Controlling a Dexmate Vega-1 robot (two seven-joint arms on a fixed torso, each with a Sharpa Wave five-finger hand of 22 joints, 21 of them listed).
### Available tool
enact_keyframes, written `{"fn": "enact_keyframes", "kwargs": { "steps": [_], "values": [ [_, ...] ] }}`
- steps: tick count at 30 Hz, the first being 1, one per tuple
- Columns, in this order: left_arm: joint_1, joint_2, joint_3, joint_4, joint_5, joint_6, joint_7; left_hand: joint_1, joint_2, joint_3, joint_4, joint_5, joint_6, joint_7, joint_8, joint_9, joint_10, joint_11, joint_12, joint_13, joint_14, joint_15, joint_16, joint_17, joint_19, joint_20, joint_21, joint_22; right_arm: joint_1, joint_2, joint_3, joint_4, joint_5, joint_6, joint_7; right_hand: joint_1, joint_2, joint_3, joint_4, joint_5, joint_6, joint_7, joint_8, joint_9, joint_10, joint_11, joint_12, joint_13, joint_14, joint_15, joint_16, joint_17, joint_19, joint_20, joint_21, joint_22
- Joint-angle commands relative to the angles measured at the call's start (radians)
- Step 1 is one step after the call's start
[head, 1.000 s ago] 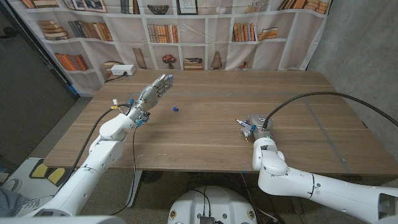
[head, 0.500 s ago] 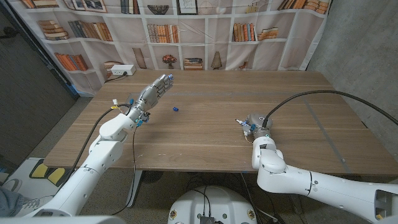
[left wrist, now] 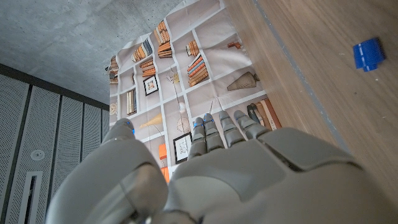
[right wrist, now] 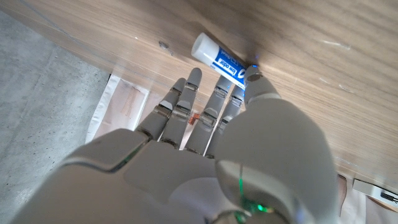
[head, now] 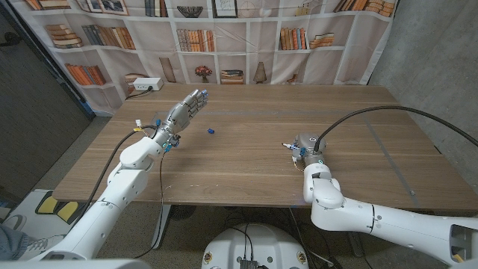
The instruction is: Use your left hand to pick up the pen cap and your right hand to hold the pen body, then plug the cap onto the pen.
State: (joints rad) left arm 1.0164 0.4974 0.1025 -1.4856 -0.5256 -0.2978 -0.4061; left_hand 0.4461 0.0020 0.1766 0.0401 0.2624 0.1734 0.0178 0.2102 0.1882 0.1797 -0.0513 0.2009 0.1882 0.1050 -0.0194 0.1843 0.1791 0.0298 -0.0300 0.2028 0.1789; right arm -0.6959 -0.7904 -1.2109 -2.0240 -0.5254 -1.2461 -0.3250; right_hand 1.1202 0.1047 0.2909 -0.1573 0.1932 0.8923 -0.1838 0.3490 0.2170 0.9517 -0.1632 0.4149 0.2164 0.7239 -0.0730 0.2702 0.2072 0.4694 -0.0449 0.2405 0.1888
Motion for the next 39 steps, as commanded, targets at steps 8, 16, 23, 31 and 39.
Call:
{"fn": "enact_keyframes", "kwargs": {
  "steps": [8,16,23,31,39],
  "values": [
    [-0.005,0.012,0.010,-0.016,0.030,0.012,0.021,0.015,0.009,0.002,-0.006,-0.002,0.003,0.000,-0.007,0.002,0.000,-0.001,0.001,0.003,-0.006,-0.003,0.001,0.001,-0.011,-0.005,-0.004,0.003,-0.111,0.001,0.135,0.014,-0.038,0.123,-0.080,0.031,0.014,-0.003,-0.002,0.000,0.059,-0.039,0.011,0.011,0.073,-0.050,0.012,0.007,0.019,-0.153,0.001,-0.001,0.007,-0.136,0.004,0.003],
    [0.002,0.017,0.004,-0.023,0.027,0.013,0.030,0.027,0.009,0.005,-0.013,-0.003,0.005,-0.002,-0.006,0.002,0.000,-0.005,0.001,0.002,-0.006,-0.002,0.001,0.001,-0.014,-0.005,-0.004,0.003,-0.155,0.002,0.188,-0.006,-0.058,0.164,-0.104,0.053,0.014,-0.010,-0.004,-0.003,0.080,-0.034,0.017,0.010,0.096,-0.046,0.015,0.001,0.048,-0.160,0.007,0.000,0.023,-0.142,0.009,0.004],
    [0.012,0.053,0.004,-0.050,0.081,0.014,0.062,0.054,0.013,0.013,-0.028,-0.003,0.008,-0.001,-0.005,0.002,0.001,0.003,0.001,0.002,-0.002,-0.002,0.003,-0.001,-0.014,-0.014,-0.004,0.002,-0.192,0.014,0.230,-0.019,-0.085,0.200,-0.145,0.069,0.009,-0.017,0.001,-0.002,0.102,-0.032,0.019,0.006,0.120,-0.045,0.012,-0.009,0.062,-0.160,-0.015,-0.013,0.034,-0.145,0.010,0.005],
    [0.026,0.090,0.003,-0.083,0.143,0.006,0.133,0.177,0.003,0.040,-0.105,-0.003,0.042,-0.014,0.008,0.002,0.026,-0.006,0.008,0.001,0.029,-0.020,0.009,-0.003,-0.008,-0.021,-0.002,0.000,-0.231,0.030,0.277,-0.059,-0.112,0.222,-0.179,0.076,0.009,-0.022,0.004,-0.002,0.108,-0.031,0.018,0.004,0.127,-0.044,0.008,-0.013,0.072,-0.161,-0.023,-0.016,0.040,-0.147,0.011,0.006],
    [0.031,0.147,0.001,-0.117,0.209,0.025,0.193,0.249,-0.009,0.050,-0.147,-0.004,0.096,-0.019,0.021,0.002,0.083,-0.019,0.021,0.002,0.081,-0.034,0.017,-0.003,0.035,-0.035,0.012,0.002,-0.270,0.056,0.315,-0.084,-0.122,0.255,-0.214,0.092,0.015,-0.033,0.010,-0.003,0.108,-0.030,0.007,-0.001,0.133,-0.042,-0.007,-0.019,0.104,-0.164,-0.038,-0.017,0.101,-0.151,0.039,0.017]
  ]
}}
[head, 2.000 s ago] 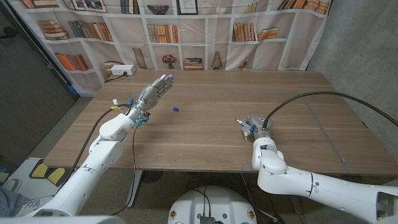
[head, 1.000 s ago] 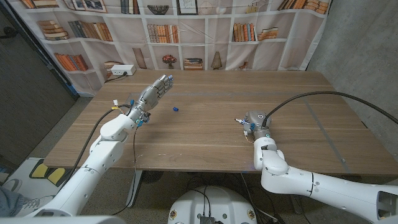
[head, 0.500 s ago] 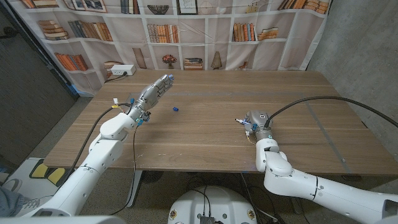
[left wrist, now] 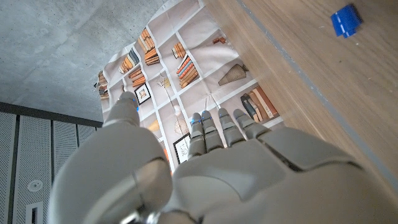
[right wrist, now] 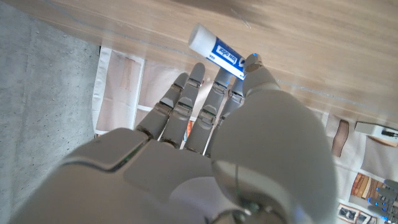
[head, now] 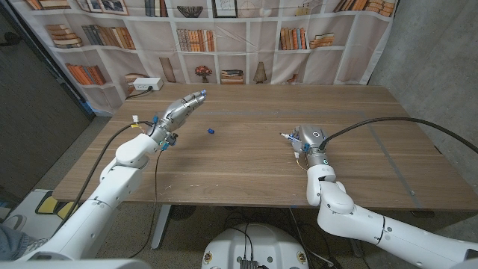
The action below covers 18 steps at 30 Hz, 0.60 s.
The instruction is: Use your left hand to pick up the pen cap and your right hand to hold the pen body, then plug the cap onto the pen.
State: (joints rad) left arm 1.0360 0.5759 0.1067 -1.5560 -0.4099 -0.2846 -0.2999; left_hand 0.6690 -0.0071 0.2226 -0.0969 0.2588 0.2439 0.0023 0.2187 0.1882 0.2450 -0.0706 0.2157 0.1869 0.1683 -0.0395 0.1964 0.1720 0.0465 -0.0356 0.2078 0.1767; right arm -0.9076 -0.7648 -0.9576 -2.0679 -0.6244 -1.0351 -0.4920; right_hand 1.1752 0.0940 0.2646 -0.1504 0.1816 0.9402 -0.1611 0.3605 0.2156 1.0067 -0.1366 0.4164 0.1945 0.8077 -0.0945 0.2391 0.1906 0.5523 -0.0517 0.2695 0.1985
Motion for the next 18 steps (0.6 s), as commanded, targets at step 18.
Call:
{"fn": "enact_keyframes", "kwargs": {
  "steps": [18],
  "values": [
    [0.087,0.213,-0.029,-0.211,0.370,0.141,0.335,0.248,-0.044,0.031,-0.073,0.003,0.175,-0.008,0.039,0.003,0.180,-0.037,0.026,0.004,0.148,-0.045,0.009,0.001,0.078,-0.025,0.011,0.005,-0.164,0.126,0.182,-0.039,0.038,0.161,-0.207,0.072,0.037,-0.075,0.021,0.010,0.098,-0.052,-0.066,-0.002,0.130,-0.068,-0.111,0.006,0.084,-0.142,-0.049,-0.004,0.036,-0.145,0.034,0.017]
  ]
}}
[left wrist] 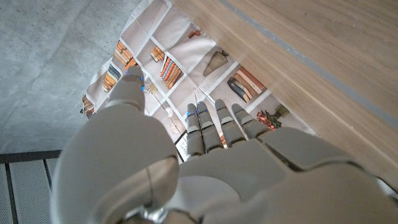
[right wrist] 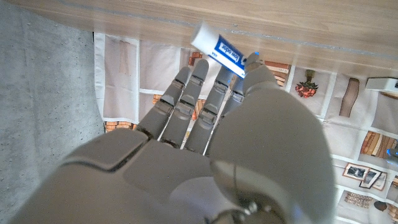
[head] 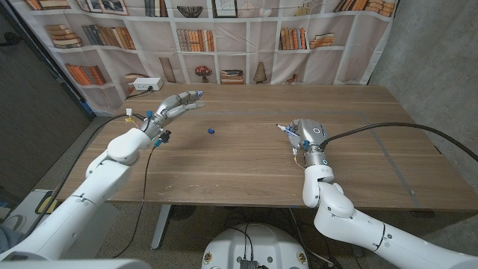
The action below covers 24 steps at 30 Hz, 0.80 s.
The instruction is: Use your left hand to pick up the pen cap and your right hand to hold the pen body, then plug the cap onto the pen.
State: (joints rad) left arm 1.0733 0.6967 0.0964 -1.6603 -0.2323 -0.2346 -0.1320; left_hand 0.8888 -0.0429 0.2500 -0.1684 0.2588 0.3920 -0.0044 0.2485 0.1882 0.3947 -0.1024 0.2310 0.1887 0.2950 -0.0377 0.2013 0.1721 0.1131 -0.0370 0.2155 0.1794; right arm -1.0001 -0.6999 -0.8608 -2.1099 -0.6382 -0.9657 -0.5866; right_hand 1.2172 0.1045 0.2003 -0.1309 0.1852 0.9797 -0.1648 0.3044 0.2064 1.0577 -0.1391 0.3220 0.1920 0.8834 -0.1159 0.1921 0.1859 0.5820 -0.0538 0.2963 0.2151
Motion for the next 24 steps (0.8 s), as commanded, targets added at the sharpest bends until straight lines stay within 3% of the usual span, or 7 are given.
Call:
{"fn": "enact_keyframes", "kwargs": {
  "steps": [1,2,5,17,24],
  "values": [
    [0.051,0.101,-0.017,-0.118,0.216,0.105,0.181,0.031,-0.009,0.004,-0.001,0.003,0.029,-0.001,0.010,0.003,0.034,-0.004,0.012,0.002,0.023,-0.048,0.005,0.001,0.014,-0.025,0.004,0.002,-0.075,0.063,0.090,0.003,0.057,0.101,-0.118,0.030,0.027,-0.012,0.002,0.006,0.059,-0.048,-0.011,0.007,0.079,-0.065,-0.018,0.009,0.008,-0.121,-0.002,0.000,0.006,-0.143,0.006,-0.001],
    [0.053,0.124,-0.013,-0.149,0.278,0.148,0.209,0.033,-0.010,0.004,0.000,0.003,0.034,0.001,0.011,0.003,0.037,-0.005,0.012,0.002,0.026,-0.047,0.005,0.001,0.016,-0.027,0.005,0.002,-0.081,0.072,0.099,0.006,0.066,0.115,-0.132,0.029,0.027,-0.014,0.003,0.007,0.060,-0.048,-0.014,0.008,0.081,-0.066,-0.022,0.009,0.007,-0.120,-0.002,0.000,0.006,-0.143,0.006,-0.002],
    [0.046,0.159,-0.001,-0.187,0.355,0.204,0.231,0.049,-0.018,0.000,0.009,0.001,0.074,0.004,0.018,0.004,0.077,-0.007,0.016,0.002,0.073,-0.056,0.011,0.001,0.037,-0.069,0.008,0.001,-0.096,0.083,0.122,0.006,0.095,0.153,-0.152,0.029,0.029,-0.019,0.005,0.007,0.065,-0.049,-0.025,0.008,0.087,-0.066,-0.034,0.009,0.007,-0.120,-0.003,0.000,0.005,-0.142,0.003,-0.004],
    [-0.028,0.258,0.084,-0.233,0.545,0.314,0.223,0.065,-0.018,-0.001,0.018,0.001,0.118,-0.005,0.023,0.004,0.124,-0.019,0.019,0.002,0.101,-0.069,0.007,0.001,0.047,-0.070,0.005,0.000,-0.111,0.096,0.167,0.000,0.151,0.235,-0.180,0.019,0.030,-0.026,0.010,0.006,0.073,-0.050,-0.041,0.008,0.100,-0.068,-0.053,0.013,0.010,-0.117,-0.005,-0.002,0.004,-0.142,-0.007,-0.008],
    [-0.065,0.297,0.119,-0.244,0.576,0.346,0.176,0.072,-0.014,0.001,0.020,0.001,0.136,-0.014,0.026,0.004,0.135,-0.028,0.016,0.002,0.108,-0.076,0.005,0.001,0.048,-0.070,0.003,0.000,-0.111,0.094,0.194,0.020,0.193,0.296,-0.179,0.015,0.030,-0.025,0.011,0.006,0.076,-0.051,-0.046,0.009,0.103,-0.069,-0.055,0.019,0.009,-0.116,-0.006,-0.003,0.004,-0.142,-0.012,-0.009]
  ]
}}
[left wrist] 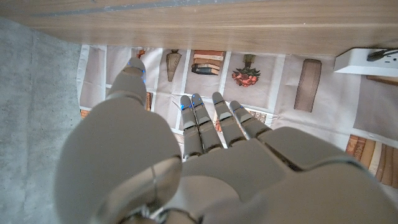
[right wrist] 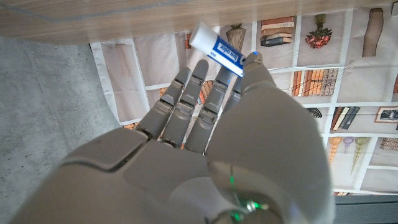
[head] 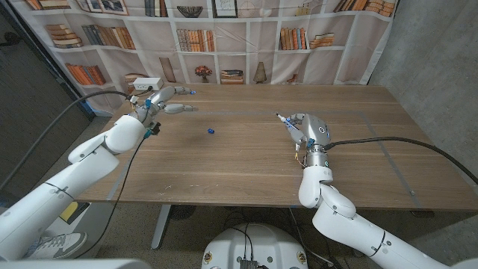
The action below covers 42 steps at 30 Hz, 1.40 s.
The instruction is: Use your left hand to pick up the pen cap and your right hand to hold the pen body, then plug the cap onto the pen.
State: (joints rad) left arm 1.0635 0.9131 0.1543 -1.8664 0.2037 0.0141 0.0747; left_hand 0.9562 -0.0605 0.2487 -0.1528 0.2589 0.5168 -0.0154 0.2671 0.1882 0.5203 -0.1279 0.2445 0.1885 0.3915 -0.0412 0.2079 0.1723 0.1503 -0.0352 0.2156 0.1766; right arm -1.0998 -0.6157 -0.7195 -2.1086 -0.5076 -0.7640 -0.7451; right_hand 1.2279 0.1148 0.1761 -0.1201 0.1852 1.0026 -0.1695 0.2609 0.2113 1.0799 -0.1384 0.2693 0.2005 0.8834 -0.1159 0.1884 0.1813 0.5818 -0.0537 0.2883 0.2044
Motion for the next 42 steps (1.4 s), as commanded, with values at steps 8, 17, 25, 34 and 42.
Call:
{"fn": "enact_keyframes", "kwargs": {
  "steps": [8,17,25,34,42],
  "values": [
    [-0.110,0.122,0.106,-0.042,0.193,0.128,-0.078,0.007,0.006,0.002,0.008,0.001,0.018,-0.011,0.007,0.004,0.014,-0.010,-0.001,0.003,0.013,-0.074,-0.005,0.002,0.007,-0.070,0.000,0.003,-0.023,0.010,0.073,0.016,0.091,0.125,-0.026,0.000,0.020,0.000,0.001,0.006,0.054,-0.046,-0.006,0.005,0.082,-0.070,-0.002,0.014,0.016,-0.115,-0.001,0.002,0.005,-0.142,-0.008,0.001],
    [-0.199,0.165,0.180,-0.034,0.266,0.146,-0.167,0.024,0.010,0.005,0.009,0.003,0.033,-0.026,0.006,0.005,0.042,-0.035,-0.003,0.004,0.015,-0.085,-0.011,0.002,0.002,-0.063,-0.005,0.003,-0.028,0.006,0.075,-0.002,0.086,0.112,-0.025,-0.002,0.021,0.003,0.001,0.005,0.053,-0.047,-0.008,0.006,0.076,-0.070,0.000,0.023,0.013,-0.115,-0.002,0.002,0.004,-0.141,-0.013,0.001],
    [-0.299,0.190,0.264,-0.030,0.355,0.148,-0.277,0.050,0.006,0.005,0.010,0.009,0.093,-0.067,0.017,0.006,0.105,-0.073,-0.007,0.006,0.000,-0.102,-0.019,0.001,-0.039,-0.008,-0.020,0.004,-0.022,0.023,0.058,-0.005,0.068,0.083,-0.032,-0.010,0.022,0.005,0.003,0.005,0.051,-0.048,-0.009,0.008,0.071,-0.071,0.002,0.029,0.005,-0.113,-0.003,0.003,-0.001,-0.138,-0.020,0.000],
    [-0.411,0.167,0.359,0.042,0.429,0.076,-0.361,0.065,0.009,0.008,0.011,0.013,0.095,-0.080,0.011,0.006,0.107,-0.082,-0.021,0.007,-0.013,-0.108,-0.022,0.002,-0.063,0.011,-0.025,0.005,-0.033,0.031,0.053,-0.018,0.063,0.057,-0.038,-0.014,0.021,0.007,0.004,0.005,0.051,-0.049,-0.009,0.009,0.070,-0.071,0.004,0.031,0.002,-0.111,-0.003,0.003,-0.003,-0.135,-0.026,-0.001],
    [-0.472,0.126,0.422,0.112,0.464,0.003,-0.383,0.069,0.009,0.007,0.014,0.014,0.086,-0.085,0.004,0.006,0.099,-0.082,-0.032,0.008,-0.025,-0.113,-0.024,0.002,-0.076,0.020,-0.025,0.005,-0.027,0.037,0.042,-0.022,0.056,0.040,-0.035,-0.018,0.021,0.009,0.004,0.005,0.051,-0.049,-0.009,0.010,0.069,-0.072,0.003,0.029,0.002,-0.110,-0.002,0.003,-0.004,-0.134,-0.030,-0.002]
  ]
}}
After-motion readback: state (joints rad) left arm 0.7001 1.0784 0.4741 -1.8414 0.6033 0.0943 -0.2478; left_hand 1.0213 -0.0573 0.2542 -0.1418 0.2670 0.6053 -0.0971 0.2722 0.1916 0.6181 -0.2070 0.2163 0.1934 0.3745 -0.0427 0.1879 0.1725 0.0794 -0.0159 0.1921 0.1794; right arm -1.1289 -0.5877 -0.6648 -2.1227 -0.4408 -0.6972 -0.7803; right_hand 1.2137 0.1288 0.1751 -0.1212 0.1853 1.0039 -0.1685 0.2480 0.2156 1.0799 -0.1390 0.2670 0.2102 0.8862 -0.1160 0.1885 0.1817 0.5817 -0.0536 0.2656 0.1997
